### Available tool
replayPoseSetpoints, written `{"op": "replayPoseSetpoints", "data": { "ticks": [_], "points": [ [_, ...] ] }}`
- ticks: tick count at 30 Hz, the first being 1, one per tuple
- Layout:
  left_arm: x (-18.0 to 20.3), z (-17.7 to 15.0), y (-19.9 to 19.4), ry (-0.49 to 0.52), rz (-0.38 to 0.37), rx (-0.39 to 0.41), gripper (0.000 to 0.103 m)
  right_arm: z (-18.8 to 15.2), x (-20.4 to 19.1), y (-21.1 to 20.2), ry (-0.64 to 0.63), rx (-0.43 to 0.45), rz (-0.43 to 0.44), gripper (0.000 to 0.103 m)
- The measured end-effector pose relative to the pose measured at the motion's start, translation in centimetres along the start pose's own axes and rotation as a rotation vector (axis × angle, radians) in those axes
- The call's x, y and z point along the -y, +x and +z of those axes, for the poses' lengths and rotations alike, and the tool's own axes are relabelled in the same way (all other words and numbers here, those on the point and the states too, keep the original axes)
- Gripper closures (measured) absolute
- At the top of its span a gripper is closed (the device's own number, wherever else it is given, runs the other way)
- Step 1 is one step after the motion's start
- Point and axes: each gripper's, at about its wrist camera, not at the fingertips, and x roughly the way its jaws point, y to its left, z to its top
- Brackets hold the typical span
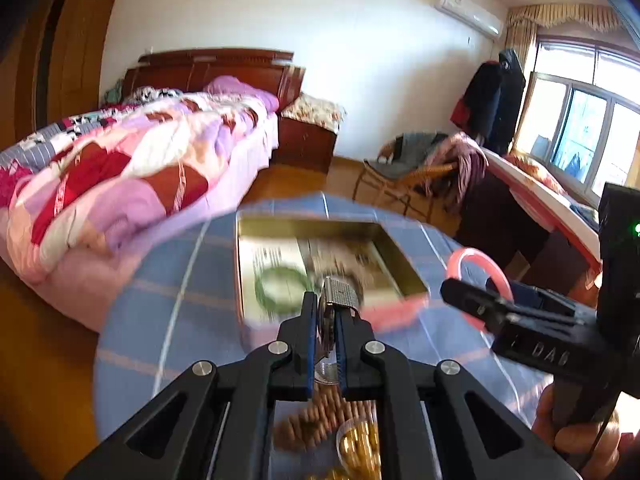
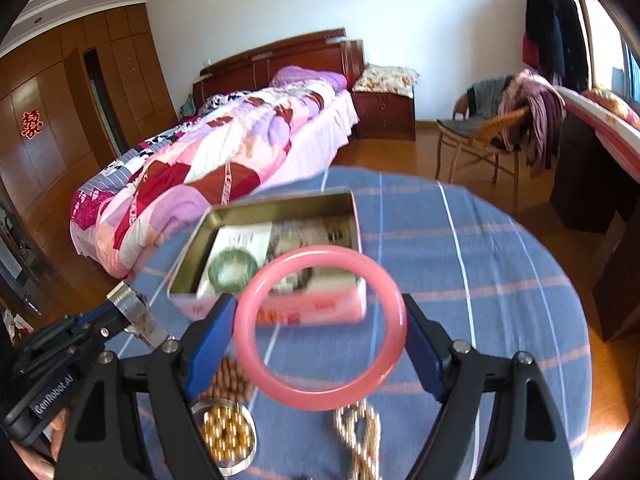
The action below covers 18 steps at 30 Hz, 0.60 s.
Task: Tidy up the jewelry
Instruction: 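Lower the watch and pink bangle into the tin and open both tools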
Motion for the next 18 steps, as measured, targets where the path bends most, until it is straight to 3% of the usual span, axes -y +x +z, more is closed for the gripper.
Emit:
{"op": "replayPoseSetpoints", "data": {
  "ticks": [8,18],
  "points": [
    [-1.4,3.9,4.8,-0.028,0.007,0.021,0.096,3.7,-0.1,5.6,0.015,-0.023,0.014,0.020],
    [-2.7,4.2,11.6,-0.047,0.038,-0.074,0.096,4.4,1.3,11.3,0.113,-0.126,0.042,0.020]
  ]
}}
